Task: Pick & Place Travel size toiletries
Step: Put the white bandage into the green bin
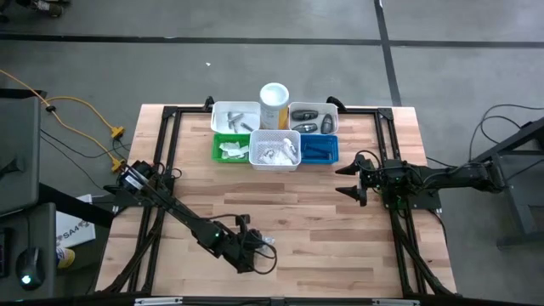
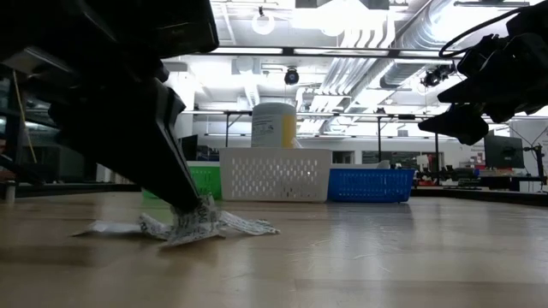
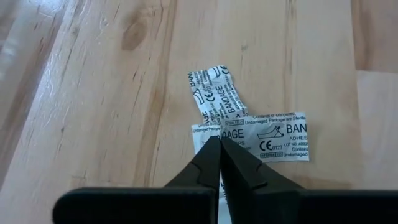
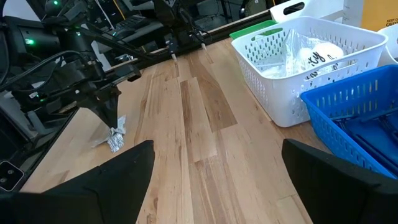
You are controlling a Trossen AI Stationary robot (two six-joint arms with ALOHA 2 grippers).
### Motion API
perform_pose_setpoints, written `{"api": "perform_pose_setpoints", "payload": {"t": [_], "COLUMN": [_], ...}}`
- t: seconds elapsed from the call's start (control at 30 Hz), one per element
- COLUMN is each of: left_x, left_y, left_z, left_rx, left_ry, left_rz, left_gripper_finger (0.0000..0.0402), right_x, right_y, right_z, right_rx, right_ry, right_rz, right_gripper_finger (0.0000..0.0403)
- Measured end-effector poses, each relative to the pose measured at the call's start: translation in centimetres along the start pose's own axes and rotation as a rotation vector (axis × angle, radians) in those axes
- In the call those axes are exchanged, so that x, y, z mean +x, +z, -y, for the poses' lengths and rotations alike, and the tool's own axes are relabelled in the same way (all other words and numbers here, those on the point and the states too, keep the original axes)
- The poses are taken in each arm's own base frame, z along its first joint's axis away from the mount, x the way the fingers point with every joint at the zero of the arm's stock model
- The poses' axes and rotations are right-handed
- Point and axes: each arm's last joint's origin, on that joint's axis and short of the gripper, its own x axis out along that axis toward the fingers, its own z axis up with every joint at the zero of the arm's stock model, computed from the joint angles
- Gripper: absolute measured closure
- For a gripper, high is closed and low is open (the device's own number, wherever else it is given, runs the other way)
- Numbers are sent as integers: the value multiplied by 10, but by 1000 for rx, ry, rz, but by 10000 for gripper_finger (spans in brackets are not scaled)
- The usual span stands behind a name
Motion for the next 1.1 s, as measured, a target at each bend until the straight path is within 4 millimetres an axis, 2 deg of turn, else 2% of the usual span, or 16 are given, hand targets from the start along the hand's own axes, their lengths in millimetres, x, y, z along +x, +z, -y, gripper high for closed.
{"api": "perform_pose_setpoints", "payload": {"t": [0.13,0.37,0.5,0.7,0.87,1.1], "left_x": [-6,-41,-51,-52,-48,-56], "left_y": [3,31,31,21,22,34], "left_z": [-1,-4,-13,-37,-58,-111], "left_rx": [15,29,75,45,-1,-60], "left_ry": [-8,-71,25,299,417,593], "left_rz": [5,78,79,14,-21,-128], "left_gripper_finger": [399,400,401,401,401,401], "right_x": [0,0,0,0,0,0], "right_y": [0,0,0,0,0,0], "right_z": [0,0,0,0,0,0], "right_rx": [0,0,0,0,0,0], "right_ry": [0,0,0,0,0,0], "right_rz": [0,0,0,0,0,0], "right_gripper_finger": [57,57,57,57,57,57]}}
